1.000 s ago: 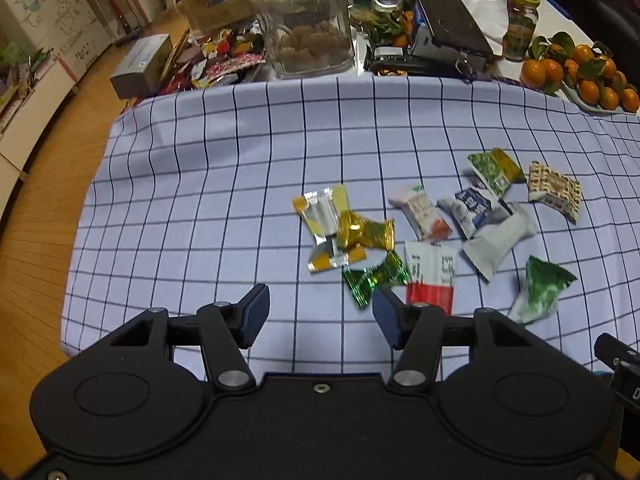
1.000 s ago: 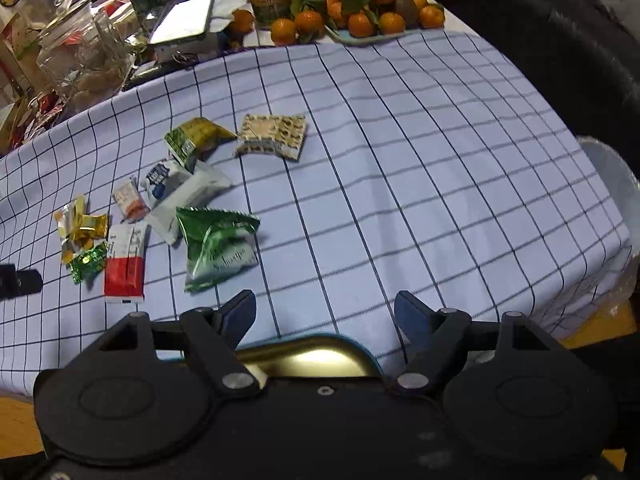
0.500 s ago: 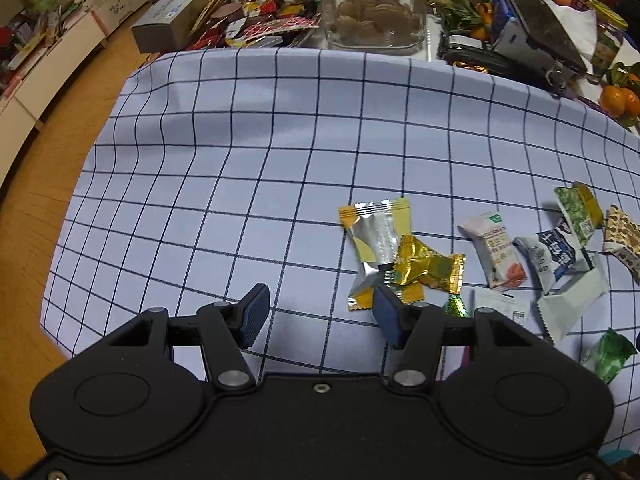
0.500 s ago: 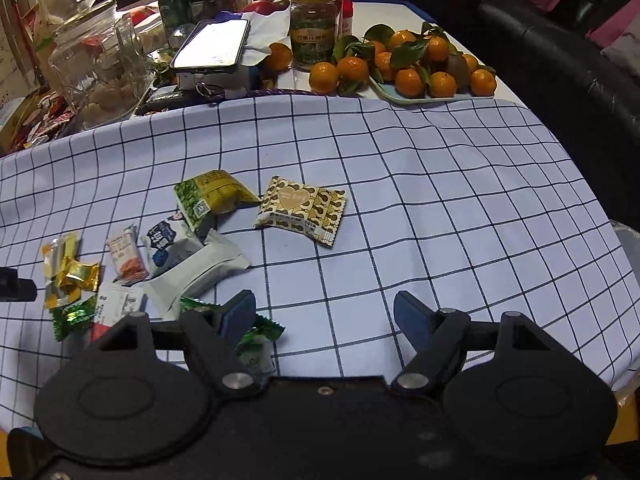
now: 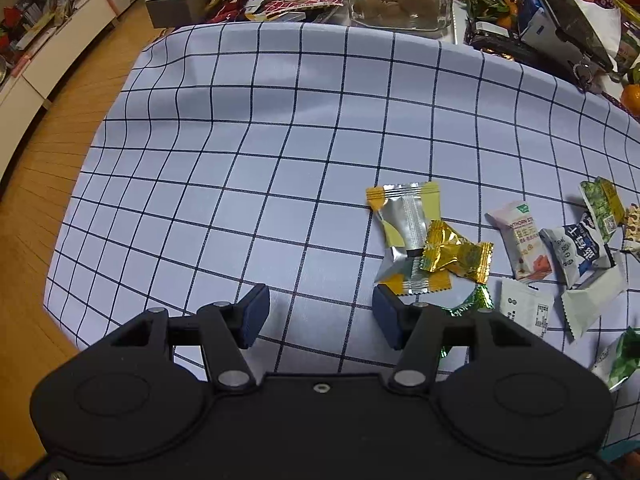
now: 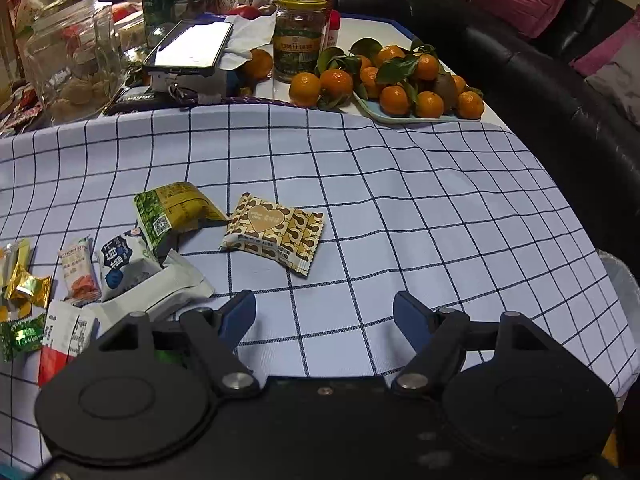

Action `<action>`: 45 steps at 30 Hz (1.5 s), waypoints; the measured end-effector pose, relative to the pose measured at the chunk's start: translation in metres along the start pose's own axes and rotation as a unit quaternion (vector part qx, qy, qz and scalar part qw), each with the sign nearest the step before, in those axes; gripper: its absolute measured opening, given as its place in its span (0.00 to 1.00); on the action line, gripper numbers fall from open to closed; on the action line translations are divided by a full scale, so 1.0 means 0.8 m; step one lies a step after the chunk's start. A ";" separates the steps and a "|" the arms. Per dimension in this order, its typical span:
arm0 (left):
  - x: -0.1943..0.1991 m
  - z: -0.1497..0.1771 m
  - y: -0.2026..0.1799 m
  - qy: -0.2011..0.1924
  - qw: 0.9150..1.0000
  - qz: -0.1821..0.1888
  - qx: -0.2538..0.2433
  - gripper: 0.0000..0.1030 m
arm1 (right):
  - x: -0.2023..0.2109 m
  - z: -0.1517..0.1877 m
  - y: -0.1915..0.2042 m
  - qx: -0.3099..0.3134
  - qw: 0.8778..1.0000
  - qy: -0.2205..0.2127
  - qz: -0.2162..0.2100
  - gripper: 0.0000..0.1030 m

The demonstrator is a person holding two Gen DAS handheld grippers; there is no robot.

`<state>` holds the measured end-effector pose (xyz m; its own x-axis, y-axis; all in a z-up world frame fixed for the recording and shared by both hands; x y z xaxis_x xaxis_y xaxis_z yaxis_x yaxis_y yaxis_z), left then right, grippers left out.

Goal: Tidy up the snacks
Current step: 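Move both open grippers from the tray toward the scattered snacks, then grasp the green Shibianguo packet with the right gripper while the left gripper grasps a green foil candy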

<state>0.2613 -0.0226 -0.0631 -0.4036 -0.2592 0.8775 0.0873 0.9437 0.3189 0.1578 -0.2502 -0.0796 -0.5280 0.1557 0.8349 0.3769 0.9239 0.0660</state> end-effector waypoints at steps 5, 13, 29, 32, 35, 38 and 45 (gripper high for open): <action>0.011 0.000 0.001 -0.003 1.000 0.022 -0.007 0.59 | 0.015 0.001 0.004 0.005 0.997 0.058 -0.052 0.76; 0.024 0.004 0.004 -0.003 0.999 0.052 -0.013 0.59 | 0.048 -0.006 0.029 0.016 0.992 0.068 -0.102 0.77; 0.022 0.015 -0.023 0.018 0.989 0.134 -0.065 0.59 | -0.009 0.012 0.048 -0.061 0.982 0.137 -0.112 0.77; 0.021 0.015 -0.029 0.018 0.988 0.135 -0.070 0.59 | -0.014 0.009 0.051 -0.057 0.983 0.137 -0.110 0.77; 0.020 0.014 -0.037 0.019 0.987 0.143 -0.076 0.59 | -0.012 0.007 0.051 -0.047 0.981 0.140 -0.123 0.69; 0.021 0.013 -0.042 0.015 0.987 0.142 -0.078 0.59 | -0.011 0.007 0.049 -0.041 0.979 0.141 -0.144 0.58; 0.019 -0.010 -0.035 0.009 0.993 0.117 -0.018 0.59 | -0.004 0.011 0.034 -0.056 0.975 0.152 -0.155 0.57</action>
<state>0.2602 -0.0547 -0.0556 -0.3522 -0.0381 0.9351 0.2090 0.9708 0.1182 0.1631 -0.2228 -0.0849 -0.3870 -0.2510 0.8873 0.3255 0.8631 0.3861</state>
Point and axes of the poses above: each gripper's, at about its wrist camera, not at the fingertips, and x roughly against the way its jaws point, y to its left, z to its underside, the point moved 2 cm from there along -x, roughly the way its jaws point, and after that the axes turned 12 degrees about -z, right-handed, at the moved point
